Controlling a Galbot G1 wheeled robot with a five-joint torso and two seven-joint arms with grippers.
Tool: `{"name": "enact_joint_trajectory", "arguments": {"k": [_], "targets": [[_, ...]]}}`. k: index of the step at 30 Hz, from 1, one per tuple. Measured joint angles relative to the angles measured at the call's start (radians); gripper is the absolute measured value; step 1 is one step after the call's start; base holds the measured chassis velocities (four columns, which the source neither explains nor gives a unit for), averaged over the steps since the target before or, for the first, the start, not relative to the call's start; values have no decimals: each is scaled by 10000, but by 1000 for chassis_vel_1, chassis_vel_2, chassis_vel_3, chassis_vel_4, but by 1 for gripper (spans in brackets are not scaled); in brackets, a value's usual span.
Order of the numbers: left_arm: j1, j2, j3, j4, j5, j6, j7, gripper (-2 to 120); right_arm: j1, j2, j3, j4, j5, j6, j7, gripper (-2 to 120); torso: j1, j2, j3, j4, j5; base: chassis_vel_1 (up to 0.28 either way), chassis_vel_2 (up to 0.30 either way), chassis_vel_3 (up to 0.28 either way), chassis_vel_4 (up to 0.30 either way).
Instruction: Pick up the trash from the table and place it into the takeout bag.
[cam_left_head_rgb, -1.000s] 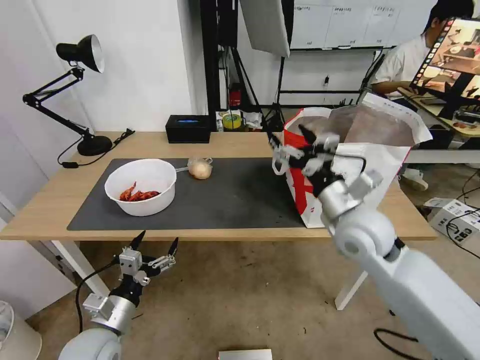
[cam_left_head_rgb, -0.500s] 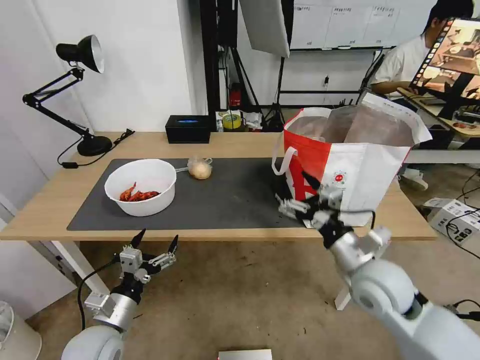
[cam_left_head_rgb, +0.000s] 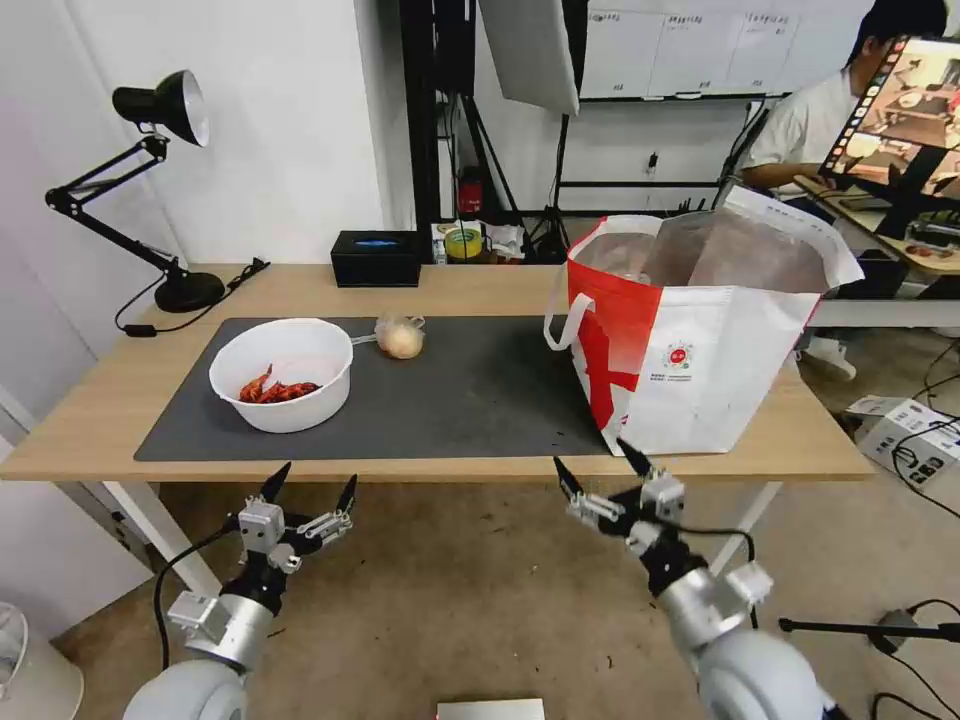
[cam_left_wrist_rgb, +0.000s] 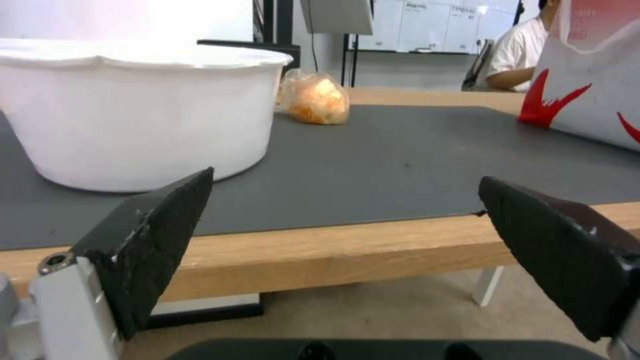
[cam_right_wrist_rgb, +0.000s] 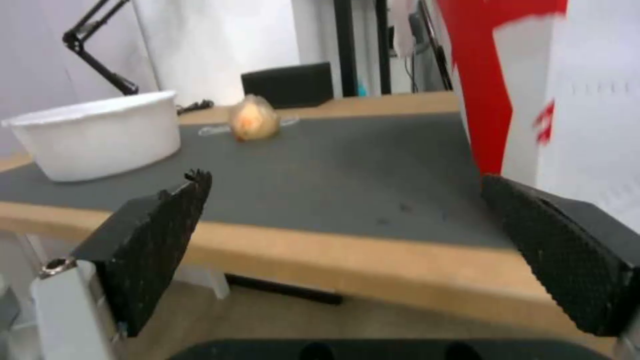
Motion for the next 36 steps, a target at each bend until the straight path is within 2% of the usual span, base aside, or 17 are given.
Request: {"name": "enact_joint_trajectory", "arguments": {"k": [8,19,36], "targets": [[87,85,-193,32,-188,-128,45,100,-30,321,-206,-483,4,209,103,100,2,-1,1,0,0,0,0,0,0],[91,362,-352,93,-274,-208,65,100,332,-86,-378,-295,-11,102,195,100,2,-1,1,1,0,0,0,0,0],[328,251,-263,-63,-237,-161,40,100,1392,23,-888,-475,450,-259,364,100,2,-2,1,1,0,0,0,0,0]]}}
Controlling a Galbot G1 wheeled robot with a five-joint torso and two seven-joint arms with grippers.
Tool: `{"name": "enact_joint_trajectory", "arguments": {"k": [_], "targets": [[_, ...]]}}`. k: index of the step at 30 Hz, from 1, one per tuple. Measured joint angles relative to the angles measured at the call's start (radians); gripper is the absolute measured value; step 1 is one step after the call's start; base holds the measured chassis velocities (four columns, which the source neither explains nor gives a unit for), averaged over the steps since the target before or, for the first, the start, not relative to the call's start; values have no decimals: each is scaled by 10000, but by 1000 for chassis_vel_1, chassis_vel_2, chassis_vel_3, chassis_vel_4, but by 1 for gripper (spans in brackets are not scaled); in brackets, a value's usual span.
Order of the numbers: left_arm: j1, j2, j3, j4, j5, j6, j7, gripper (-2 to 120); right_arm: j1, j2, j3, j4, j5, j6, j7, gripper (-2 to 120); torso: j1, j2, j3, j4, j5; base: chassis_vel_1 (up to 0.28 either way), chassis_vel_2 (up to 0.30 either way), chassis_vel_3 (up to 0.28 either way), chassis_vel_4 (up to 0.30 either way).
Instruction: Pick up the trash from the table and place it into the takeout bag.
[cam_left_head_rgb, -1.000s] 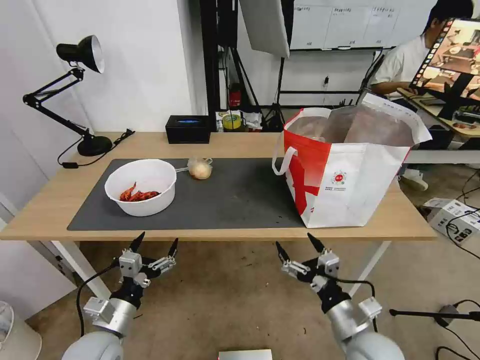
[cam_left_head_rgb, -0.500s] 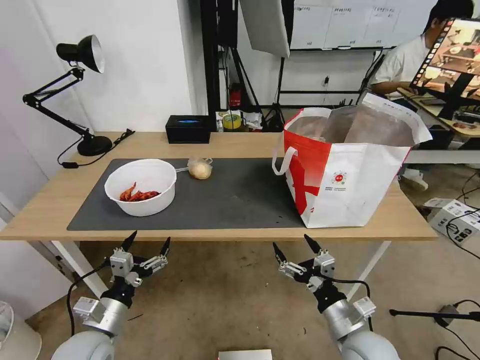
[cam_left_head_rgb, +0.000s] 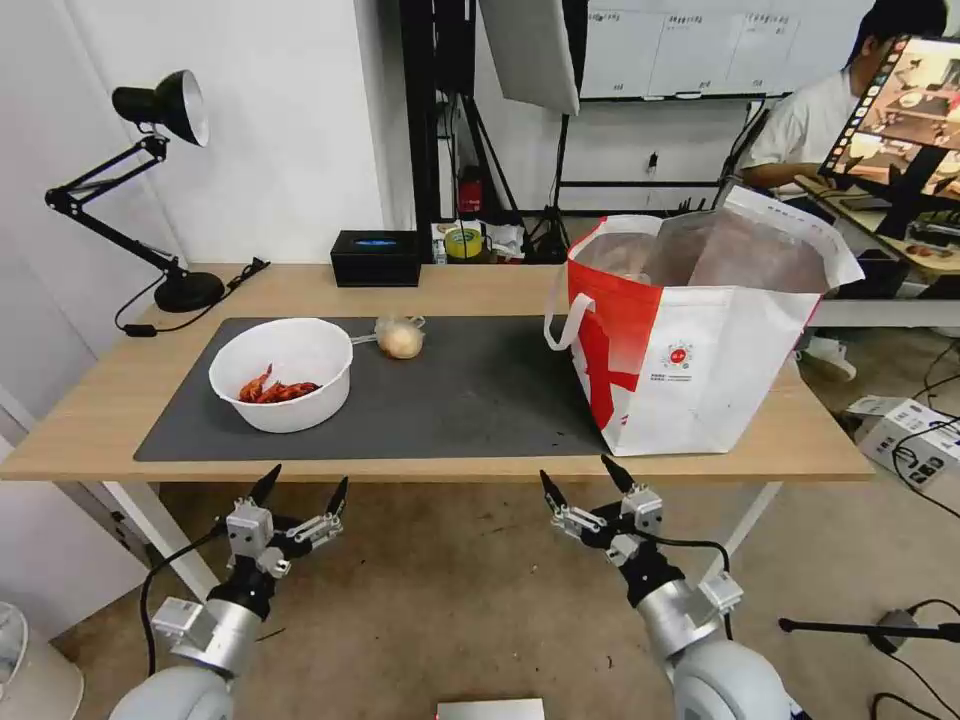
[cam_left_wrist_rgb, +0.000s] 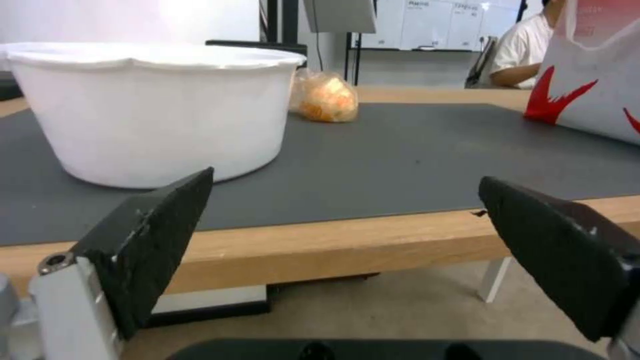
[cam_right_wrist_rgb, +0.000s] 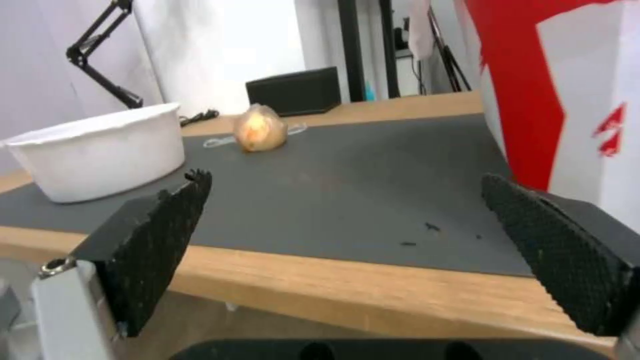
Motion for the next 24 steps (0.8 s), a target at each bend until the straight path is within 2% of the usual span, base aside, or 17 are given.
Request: {"name": "enact_joint_trajectory", "arguments": {"k": [13,17,19,24], "targets": [[40,-157,12,18,55,-1,-4,100,1854,-165,-1424,-560,458,-675,329,100,-1,0,0,-1,-1,0,0,0,0],[93,-238,-13,-19,104,2,-6,100,3027,-117,-2137,-993,756,-912,574,100,0,0,1,0,-2,0,0,0,0],[125,-230,-12,-47,114,7,-6,100,4224,-78,-2734,-1417,1428,-1238,832,100,0,1,1,0,-1,0,0,0,0],[135,-198,-13,-41,117,23,-10,100,5664,215,-3354,-2196,2148,-1545,1144,100,1,-1,1,1,0,0,0,0,0]]}}
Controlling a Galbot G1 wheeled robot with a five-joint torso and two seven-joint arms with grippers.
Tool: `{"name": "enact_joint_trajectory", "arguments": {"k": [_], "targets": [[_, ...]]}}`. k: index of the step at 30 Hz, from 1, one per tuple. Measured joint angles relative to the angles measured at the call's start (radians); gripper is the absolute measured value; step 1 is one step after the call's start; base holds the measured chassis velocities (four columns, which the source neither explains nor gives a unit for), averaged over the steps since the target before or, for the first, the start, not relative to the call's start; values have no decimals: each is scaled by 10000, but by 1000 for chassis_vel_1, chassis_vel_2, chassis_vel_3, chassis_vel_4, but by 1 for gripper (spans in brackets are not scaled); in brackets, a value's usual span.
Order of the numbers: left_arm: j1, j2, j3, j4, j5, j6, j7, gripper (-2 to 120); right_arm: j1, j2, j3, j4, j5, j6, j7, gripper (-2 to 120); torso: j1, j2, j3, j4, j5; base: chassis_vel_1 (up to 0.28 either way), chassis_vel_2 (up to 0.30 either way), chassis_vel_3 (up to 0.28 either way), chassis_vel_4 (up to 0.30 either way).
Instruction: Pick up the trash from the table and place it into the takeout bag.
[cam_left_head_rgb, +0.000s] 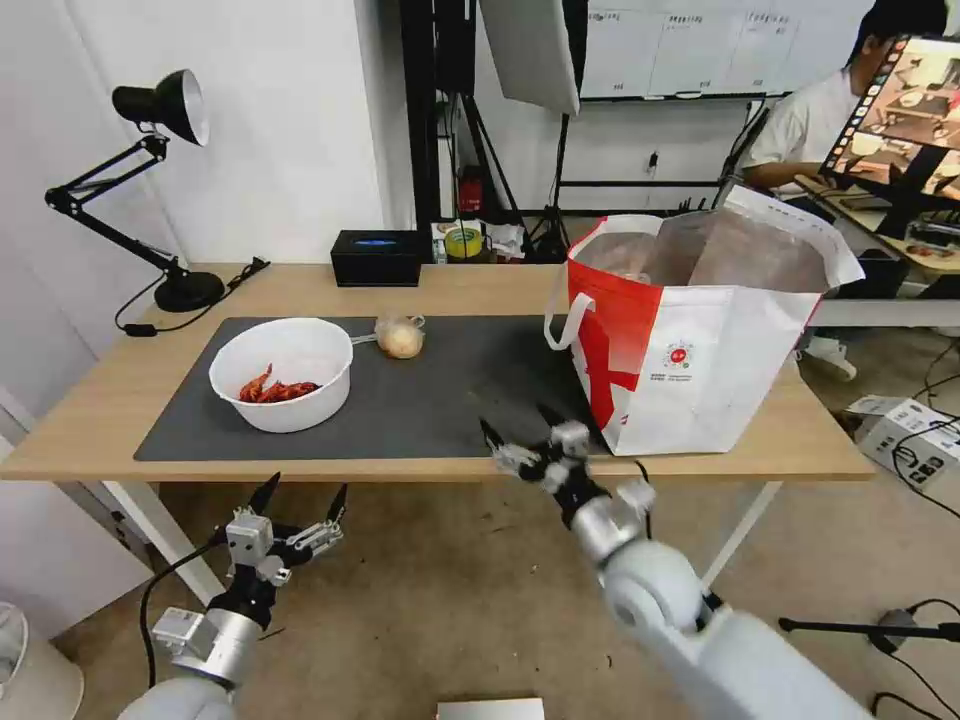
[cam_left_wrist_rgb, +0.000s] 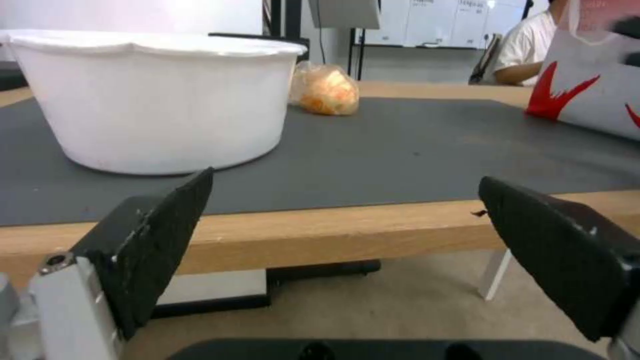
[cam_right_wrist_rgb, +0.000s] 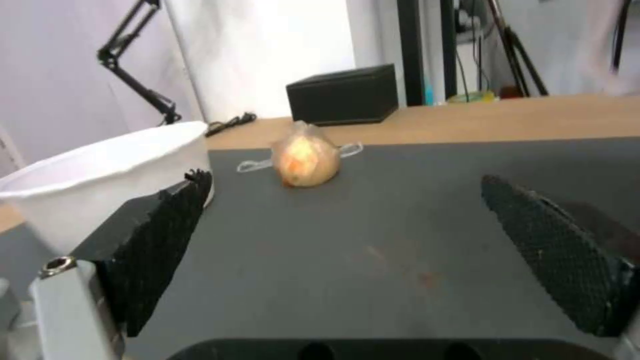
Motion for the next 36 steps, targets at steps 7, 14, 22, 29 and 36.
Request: {"name": "enact_joint_trajectory", "arguments": {"k": [7,14,22,29,36], "targets": [[-47,-40,57,153,22,2,-7,100,2728,921,-1018,-2145,993,-355,402,100,-1,0,0,1,-3,0,0,0,0],[-184,-43,131,190,32,16,-11,100,4382,1785,-1577,-3878,1431,-585,453,100,0,1,-1,-1,-2,0,0,0,0],[-66,-43,52,93,23,19,-12,100,5264,2968,-1983,-5917,1390,-632,315,100,0,0,0,-1,-2,0,0,0,0],[145,-88,-105,-58,20,18,-10,100,6075,3843,-2377,-7388,1250,-616,-129,100,-1,0,-1,0,-3,0,0,0,0],[340,-108,-260,-226,10,7,-3,100,6721,4574,-2721,-8788,962,-592,-563,100,-2,1,-1,0,-2,0,0,0,0]]}}
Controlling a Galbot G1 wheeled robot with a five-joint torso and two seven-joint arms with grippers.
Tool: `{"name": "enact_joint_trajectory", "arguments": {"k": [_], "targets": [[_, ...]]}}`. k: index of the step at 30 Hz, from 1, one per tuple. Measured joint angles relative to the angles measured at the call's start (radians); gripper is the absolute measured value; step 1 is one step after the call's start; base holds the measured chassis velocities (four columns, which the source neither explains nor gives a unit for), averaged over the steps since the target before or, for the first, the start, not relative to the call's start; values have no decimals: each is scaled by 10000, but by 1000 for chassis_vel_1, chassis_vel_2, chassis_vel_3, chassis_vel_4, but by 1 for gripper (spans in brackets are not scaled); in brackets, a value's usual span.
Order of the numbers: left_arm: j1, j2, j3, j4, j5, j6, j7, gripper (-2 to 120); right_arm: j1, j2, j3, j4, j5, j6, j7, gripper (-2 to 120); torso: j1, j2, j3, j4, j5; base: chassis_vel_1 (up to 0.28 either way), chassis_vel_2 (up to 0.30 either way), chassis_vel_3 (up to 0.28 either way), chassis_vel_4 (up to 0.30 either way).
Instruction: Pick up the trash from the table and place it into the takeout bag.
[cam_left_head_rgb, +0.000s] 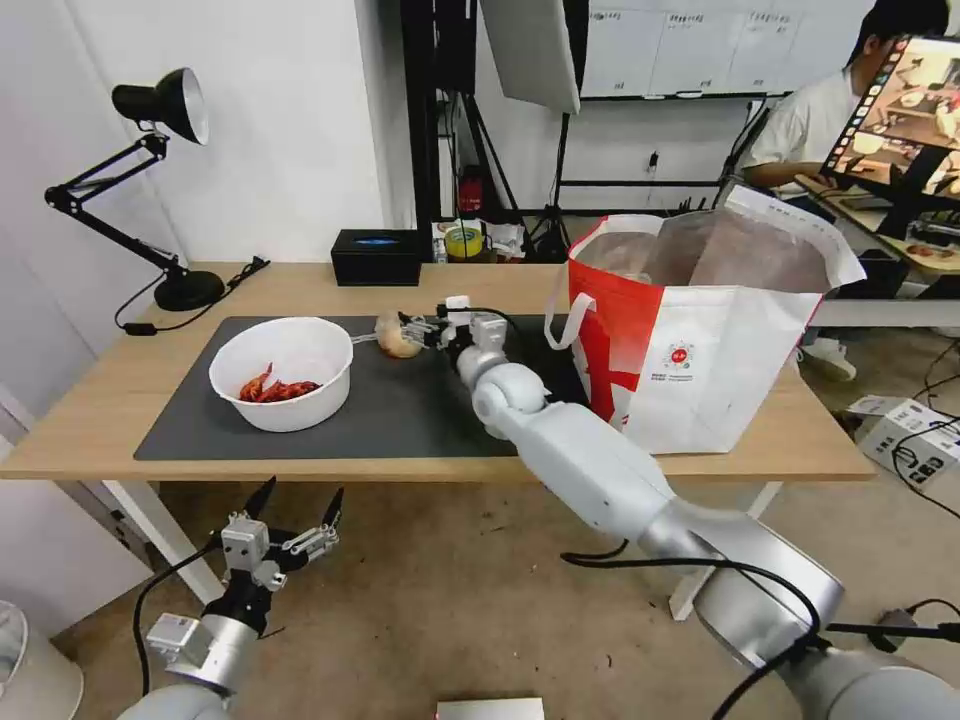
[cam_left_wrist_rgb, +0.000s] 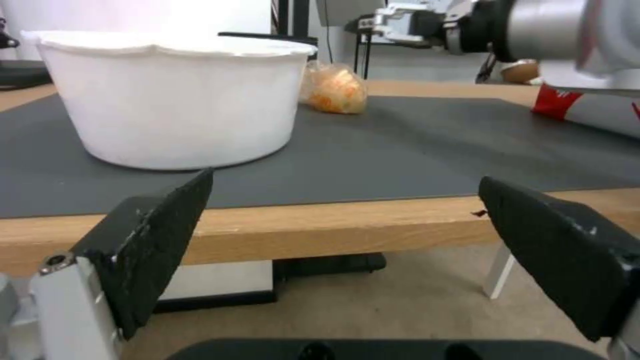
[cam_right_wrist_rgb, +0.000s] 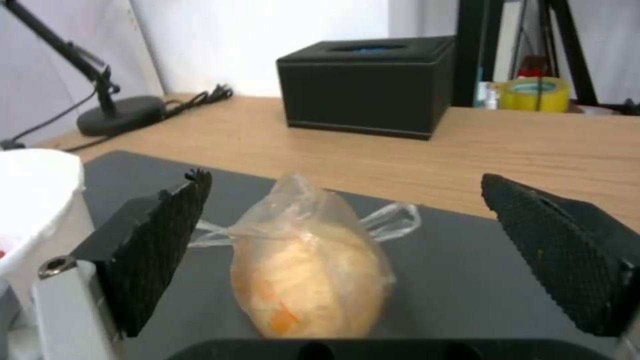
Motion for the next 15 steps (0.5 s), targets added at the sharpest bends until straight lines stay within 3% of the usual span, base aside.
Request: {"name": "enact_joint_trajectory", "arguments": {"k": [6,15], "targets": [[42,-24,-41,-94,-27,-8,3,100,491,606,-299,-1333,-161,84,-508,100,0,0,0,0,1,0,0,0,0],[36,-40,-37,-135,-40,-16,9,100,816,691,-834,-1891,-176,56,-785,100,0,0,0,-1,1,0,0,0,0]]}}
